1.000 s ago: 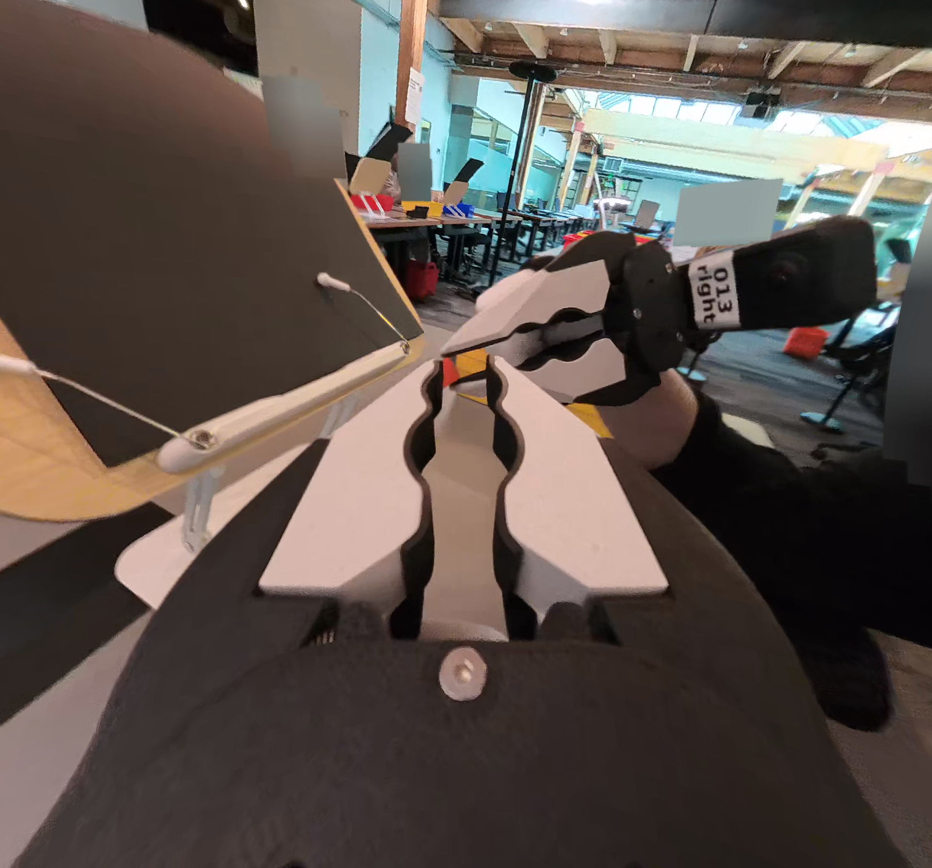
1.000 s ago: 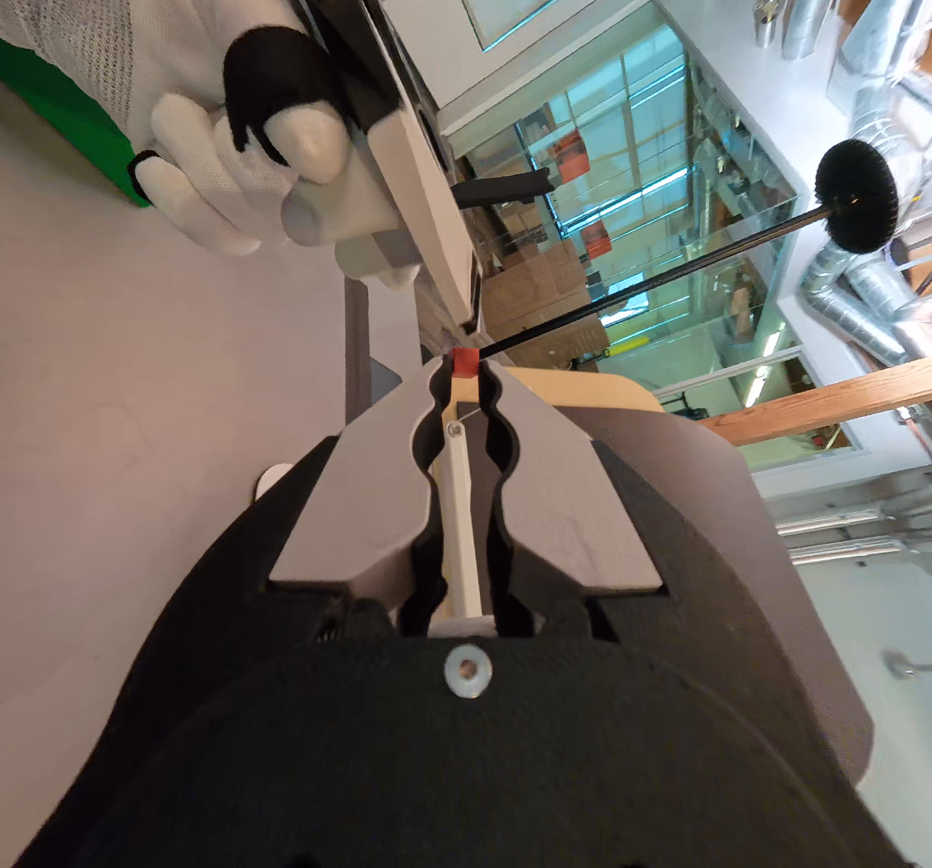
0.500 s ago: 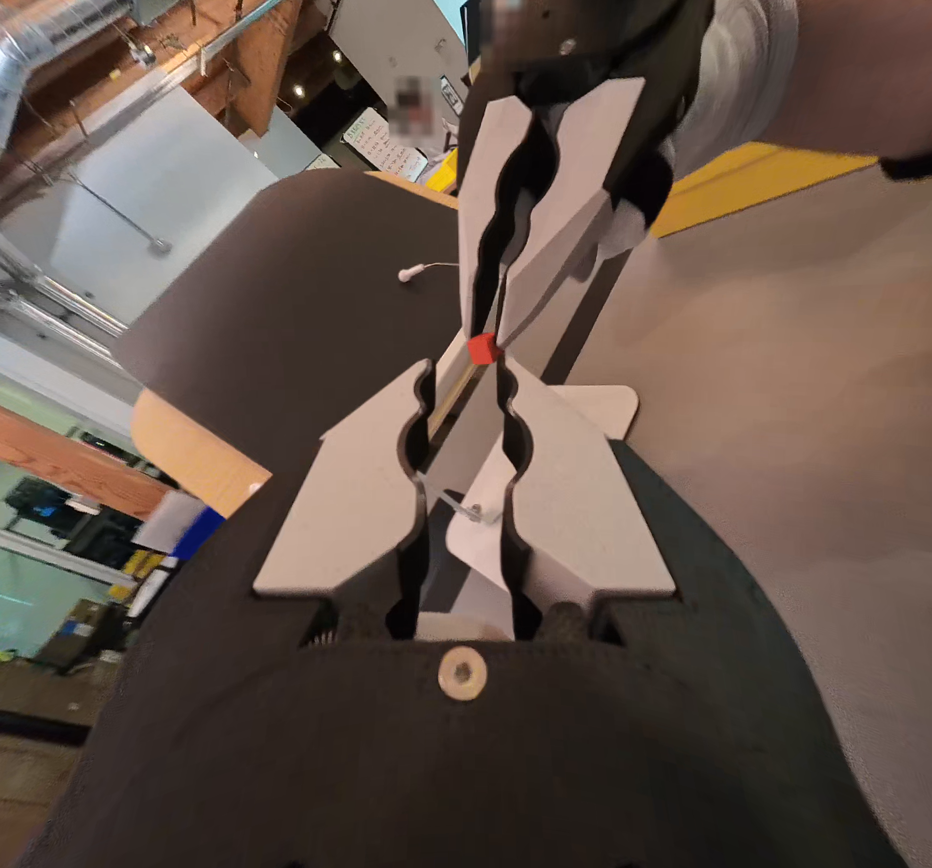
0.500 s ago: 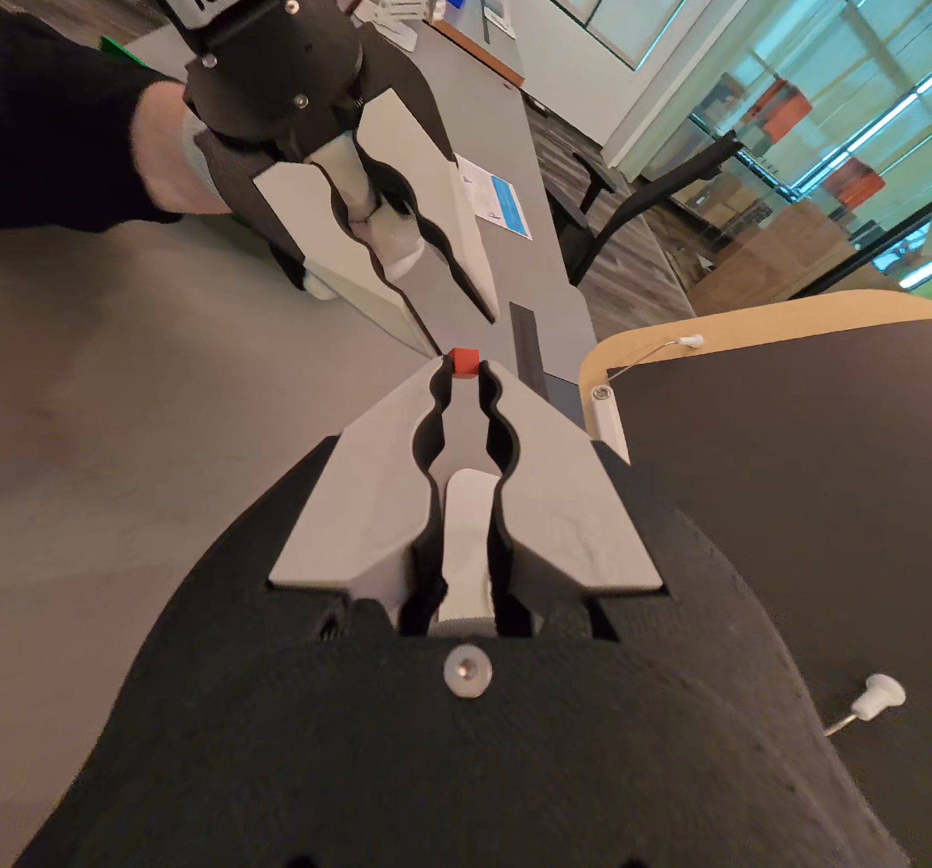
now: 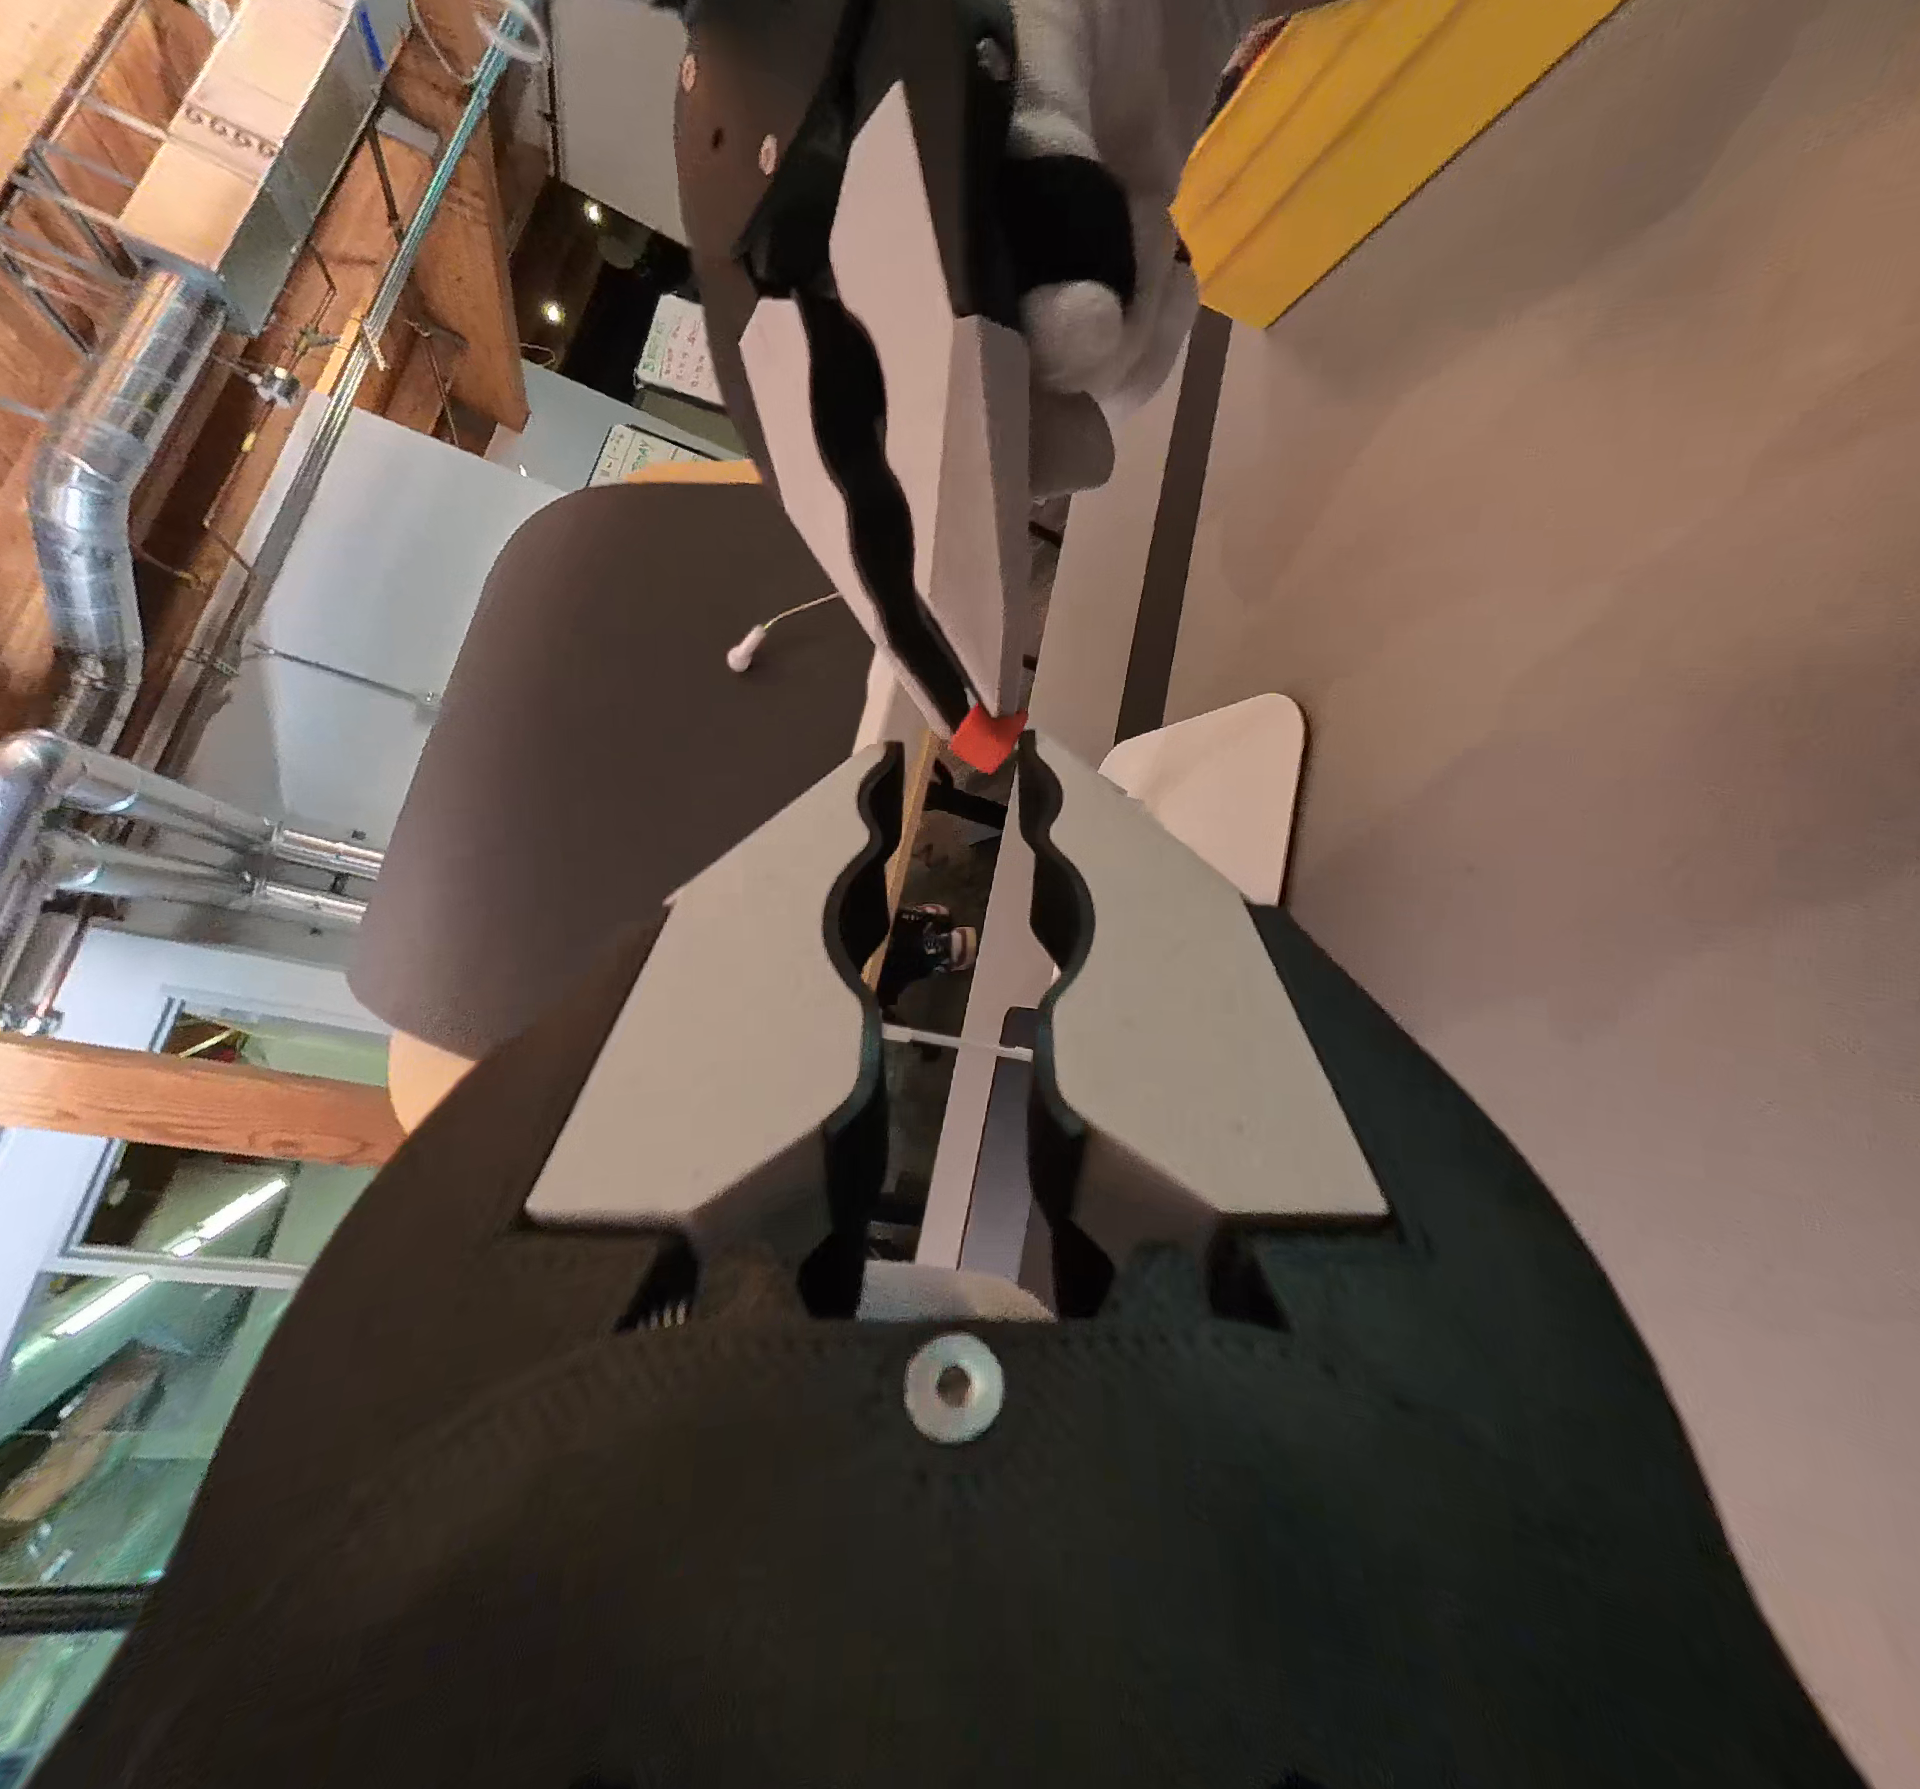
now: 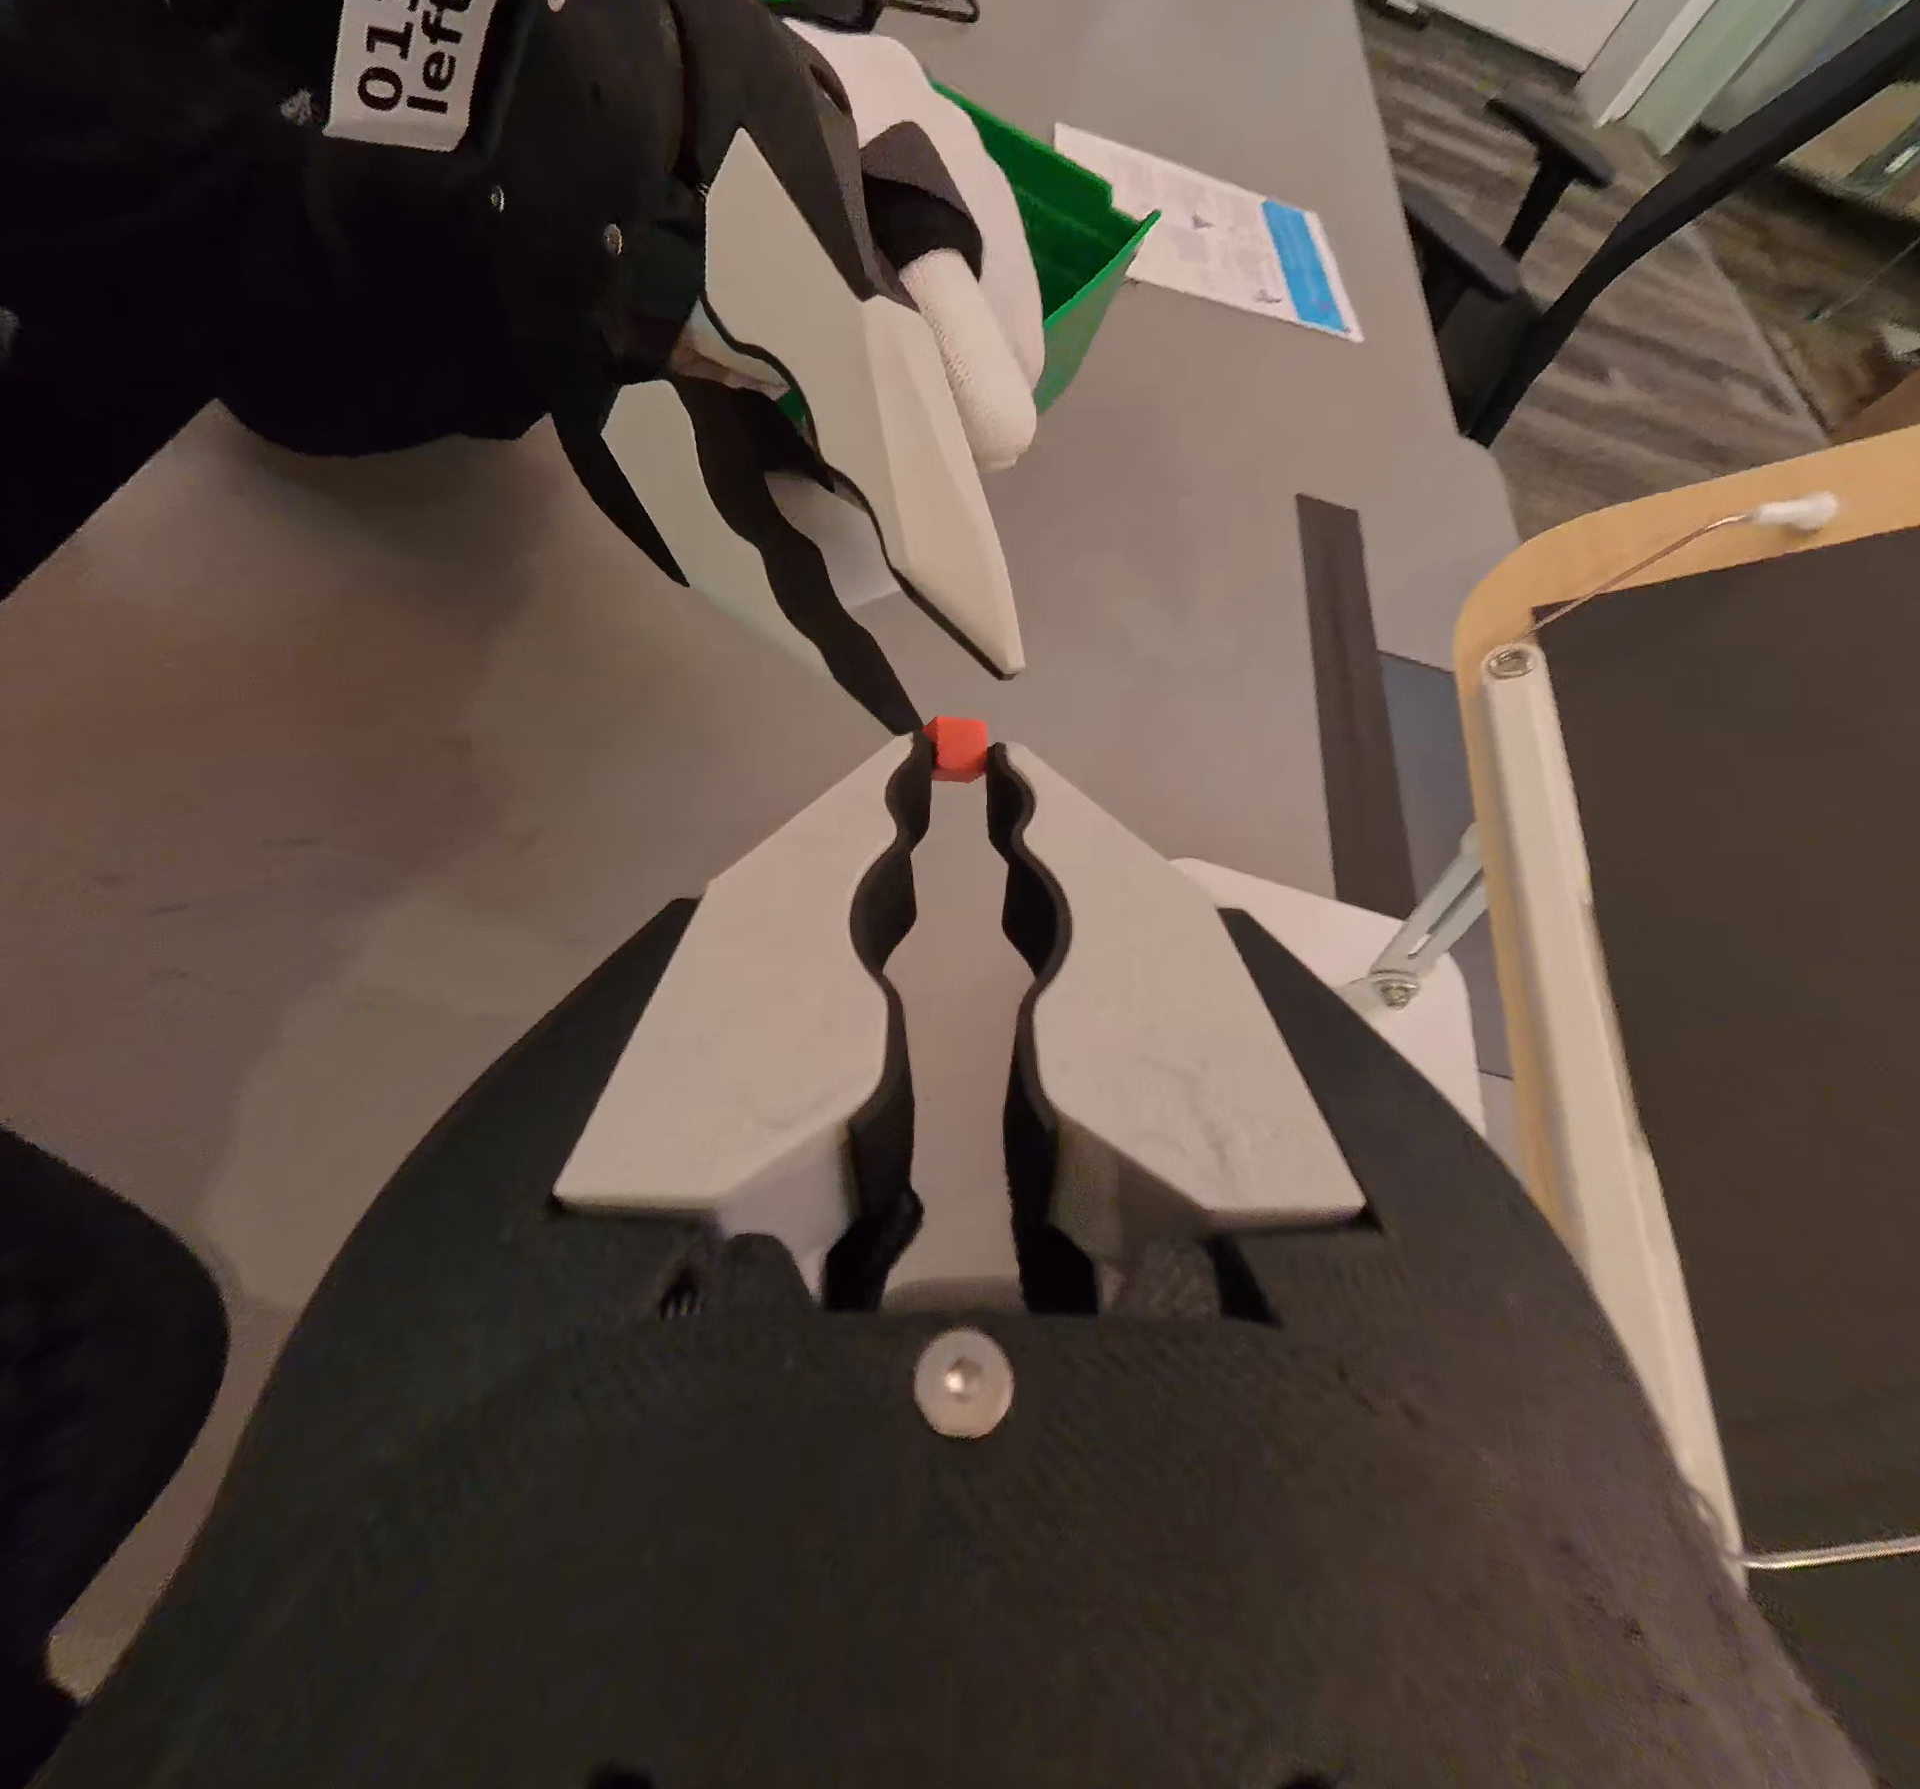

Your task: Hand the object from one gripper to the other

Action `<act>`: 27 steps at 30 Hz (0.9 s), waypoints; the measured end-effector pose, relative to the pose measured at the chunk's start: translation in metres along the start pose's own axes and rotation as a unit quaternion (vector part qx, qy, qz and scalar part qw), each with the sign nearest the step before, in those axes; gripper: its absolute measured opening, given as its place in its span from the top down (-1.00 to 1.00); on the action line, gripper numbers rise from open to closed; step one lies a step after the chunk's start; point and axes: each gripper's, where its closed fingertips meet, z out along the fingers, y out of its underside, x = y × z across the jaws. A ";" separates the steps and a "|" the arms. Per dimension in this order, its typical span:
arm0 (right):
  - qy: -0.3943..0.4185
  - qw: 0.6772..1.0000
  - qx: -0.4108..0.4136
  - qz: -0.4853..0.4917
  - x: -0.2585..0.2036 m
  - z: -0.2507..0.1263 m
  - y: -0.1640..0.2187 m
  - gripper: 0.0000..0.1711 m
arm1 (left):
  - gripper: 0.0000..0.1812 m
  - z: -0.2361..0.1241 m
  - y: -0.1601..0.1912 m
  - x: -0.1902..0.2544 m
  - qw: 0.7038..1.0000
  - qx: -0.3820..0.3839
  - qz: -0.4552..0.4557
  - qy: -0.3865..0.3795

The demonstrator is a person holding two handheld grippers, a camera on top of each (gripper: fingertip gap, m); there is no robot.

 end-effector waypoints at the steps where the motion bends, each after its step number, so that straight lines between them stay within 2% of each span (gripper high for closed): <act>1: -0.006 1.000 -0.002 0.004 -0.002 0.000 0.002 0.91 | 0.79 0.001 -0.002 0.003 1.000 0.001 0.006 0.002; 17: -0.057 0.996 -0.037 0.050 -0.019 -0.004 0.019 0.91 | 0.90 0.009 -0.014 0.031 0.998 0.006 0.047 0.035; 27: -0.056 0.996 -0.046 0.056 -0.018 -0.003 0.022 0.91 | 0.91 0.012 -0.012 0.032 0.999 -0.002 0.039 0.037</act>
